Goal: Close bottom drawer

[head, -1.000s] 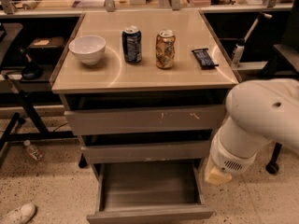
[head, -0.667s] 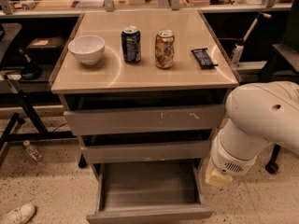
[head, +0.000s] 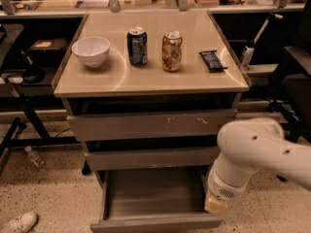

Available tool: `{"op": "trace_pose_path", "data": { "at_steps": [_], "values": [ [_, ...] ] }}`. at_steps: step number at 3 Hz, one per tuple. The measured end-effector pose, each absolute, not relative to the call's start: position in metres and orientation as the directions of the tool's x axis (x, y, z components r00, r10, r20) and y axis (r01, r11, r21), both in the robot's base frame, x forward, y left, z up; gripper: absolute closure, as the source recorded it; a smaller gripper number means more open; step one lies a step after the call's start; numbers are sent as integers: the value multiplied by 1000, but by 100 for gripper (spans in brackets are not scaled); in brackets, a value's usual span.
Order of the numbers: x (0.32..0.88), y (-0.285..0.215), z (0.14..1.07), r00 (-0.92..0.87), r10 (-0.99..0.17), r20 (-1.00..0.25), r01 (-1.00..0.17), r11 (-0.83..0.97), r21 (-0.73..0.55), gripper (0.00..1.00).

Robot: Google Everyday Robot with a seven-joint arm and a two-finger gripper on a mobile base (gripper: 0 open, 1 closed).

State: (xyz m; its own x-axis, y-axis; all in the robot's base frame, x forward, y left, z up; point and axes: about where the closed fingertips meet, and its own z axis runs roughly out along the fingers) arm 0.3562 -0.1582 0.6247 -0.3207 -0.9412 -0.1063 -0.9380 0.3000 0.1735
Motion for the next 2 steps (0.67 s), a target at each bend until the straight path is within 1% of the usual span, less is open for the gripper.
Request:
{"op": "trace_pose_path", "data": {
  "at_steps": [2],
  "values": [
    [339, -142, 501, -384, -920, -71, -888, 347, 302, 100]
  ]
}}
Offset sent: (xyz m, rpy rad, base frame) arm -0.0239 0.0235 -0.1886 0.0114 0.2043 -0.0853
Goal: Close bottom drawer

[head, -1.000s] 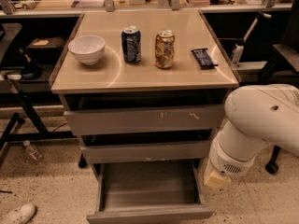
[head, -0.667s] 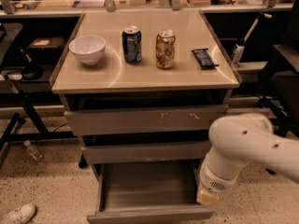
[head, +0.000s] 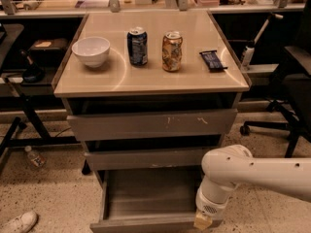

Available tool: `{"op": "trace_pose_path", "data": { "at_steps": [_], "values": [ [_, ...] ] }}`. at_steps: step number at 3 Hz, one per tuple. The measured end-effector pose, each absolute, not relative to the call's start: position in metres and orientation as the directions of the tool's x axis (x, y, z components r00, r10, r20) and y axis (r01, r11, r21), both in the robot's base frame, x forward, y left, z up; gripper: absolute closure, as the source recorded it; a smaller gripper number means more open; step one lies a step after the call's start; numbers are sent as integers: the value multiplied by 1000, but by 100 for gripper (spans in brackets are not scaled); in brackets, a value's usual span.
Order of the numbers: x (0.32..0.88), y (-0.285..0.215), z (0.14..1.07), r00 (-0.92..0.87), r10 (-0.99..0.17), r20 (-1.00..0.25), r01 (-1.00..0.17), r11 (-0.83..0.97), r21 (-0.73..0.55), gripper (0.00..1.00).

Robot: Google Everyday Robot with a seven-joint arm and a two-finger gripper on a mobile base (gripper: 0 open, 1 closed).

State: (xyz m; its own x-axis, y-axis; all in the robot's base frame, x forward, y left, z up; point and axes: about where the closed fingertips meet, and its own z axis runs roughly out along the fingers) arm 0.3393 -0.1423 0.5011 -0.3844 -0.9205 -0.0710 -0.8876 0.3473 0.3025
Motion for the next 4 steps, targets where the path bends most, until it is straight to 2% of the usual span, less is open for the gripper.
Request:
{"op": "trace_pose_path", "data": {
  "at_steps": [1, 2, 4],
  "values": [
    [339, -142, 501, -384, -920, -71, -888, 347, 303, 100],
    [332, -138, 459, -405, -911, -72, -869, 359, 341, 100],
    [331, -122, 309, -504, -863, -36, -790, 444, 423, 100]
  ]
}}
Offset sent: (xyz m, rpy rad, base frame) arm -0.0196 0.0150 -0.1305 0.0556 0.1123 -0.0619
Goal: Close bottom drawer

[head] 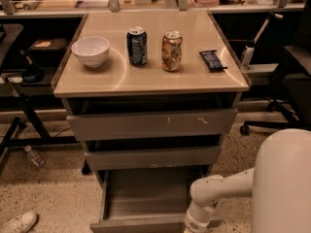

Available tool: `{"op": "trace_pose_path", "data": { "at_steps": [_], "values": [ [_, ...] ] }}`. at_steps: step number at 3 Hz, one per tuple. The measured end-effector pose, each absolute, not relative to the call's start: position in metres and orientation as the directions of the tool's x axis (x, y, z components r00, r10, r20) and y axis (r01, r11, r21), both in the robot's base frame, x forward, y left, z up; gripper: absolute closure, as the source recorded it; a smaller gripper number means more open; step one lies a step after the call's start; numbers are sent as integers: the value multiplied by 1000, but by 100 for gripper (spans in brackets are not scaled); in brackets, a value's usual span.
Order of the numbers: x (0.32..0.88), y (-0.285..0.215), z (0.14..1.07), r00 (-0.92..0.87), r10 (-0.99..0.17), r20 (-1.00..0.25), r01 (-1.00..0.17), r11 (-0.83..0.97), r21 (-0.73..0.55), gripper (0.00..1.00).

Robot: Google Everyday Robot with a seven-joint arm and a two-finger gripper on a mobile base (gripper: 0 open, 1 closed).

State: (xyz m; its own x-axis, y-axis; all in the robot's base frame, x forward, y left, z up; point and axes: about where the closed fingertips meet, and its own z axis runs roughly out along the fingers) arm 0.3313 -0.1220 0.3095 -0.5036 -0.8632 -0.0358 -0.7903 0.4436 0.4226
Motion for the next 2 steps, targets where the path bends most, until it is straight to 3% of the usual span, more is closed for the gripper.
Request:
{"op": "trace_pose_path", "data": {
  "at_steps": [2],
  "values": [
    [343, -118, 278, -545, -835, -69, -765, 462, 449, 100]
  ]
}}
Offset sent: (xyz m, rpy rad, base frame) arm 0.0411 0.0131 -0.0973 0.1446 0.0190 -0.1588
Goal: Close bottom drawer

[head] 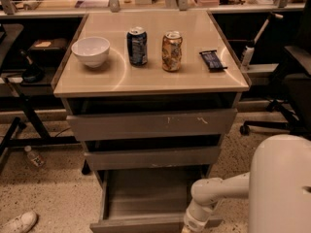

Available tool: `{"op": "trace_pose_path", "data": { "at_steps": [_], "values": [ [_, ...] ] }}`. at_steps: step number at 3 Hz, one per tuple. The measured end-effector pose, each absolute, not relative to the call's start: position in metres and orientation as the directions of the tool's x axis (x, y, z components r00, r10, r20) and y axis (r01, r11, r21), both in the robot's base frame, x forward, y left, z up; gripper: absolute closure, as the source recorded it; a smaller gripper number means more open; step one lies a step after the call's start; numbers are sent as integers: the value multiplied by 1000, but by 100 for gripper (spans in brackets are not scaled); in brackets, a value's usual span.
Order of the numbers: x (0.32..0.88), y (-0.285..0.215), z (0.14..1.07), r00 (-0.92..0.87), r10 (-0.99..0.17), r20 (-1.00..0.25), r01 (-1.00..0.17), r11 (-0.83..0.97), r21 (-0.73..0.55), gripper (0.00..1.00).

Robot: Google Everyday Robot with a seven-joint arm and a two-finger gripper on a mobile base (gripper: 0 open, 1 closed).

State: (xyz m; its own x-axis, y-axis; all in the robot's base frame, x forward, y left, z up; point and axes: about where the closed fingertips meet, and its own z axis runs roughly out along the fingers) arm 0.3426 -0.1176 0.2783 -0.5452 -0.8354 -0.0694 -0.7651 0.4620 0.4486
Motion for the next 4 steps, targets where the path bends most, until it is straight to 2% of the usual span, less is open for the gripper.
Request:
{"op": "trace_pose_path", "data": {
  "at_steps": [2, 4],
  "values": [
    [382, -127, 200, -668, -737, -101, -698, 574, 428, 100],
    [410, -126, 187, -688, -715, -123, -699, 608, 376, 100]
  ]
}}
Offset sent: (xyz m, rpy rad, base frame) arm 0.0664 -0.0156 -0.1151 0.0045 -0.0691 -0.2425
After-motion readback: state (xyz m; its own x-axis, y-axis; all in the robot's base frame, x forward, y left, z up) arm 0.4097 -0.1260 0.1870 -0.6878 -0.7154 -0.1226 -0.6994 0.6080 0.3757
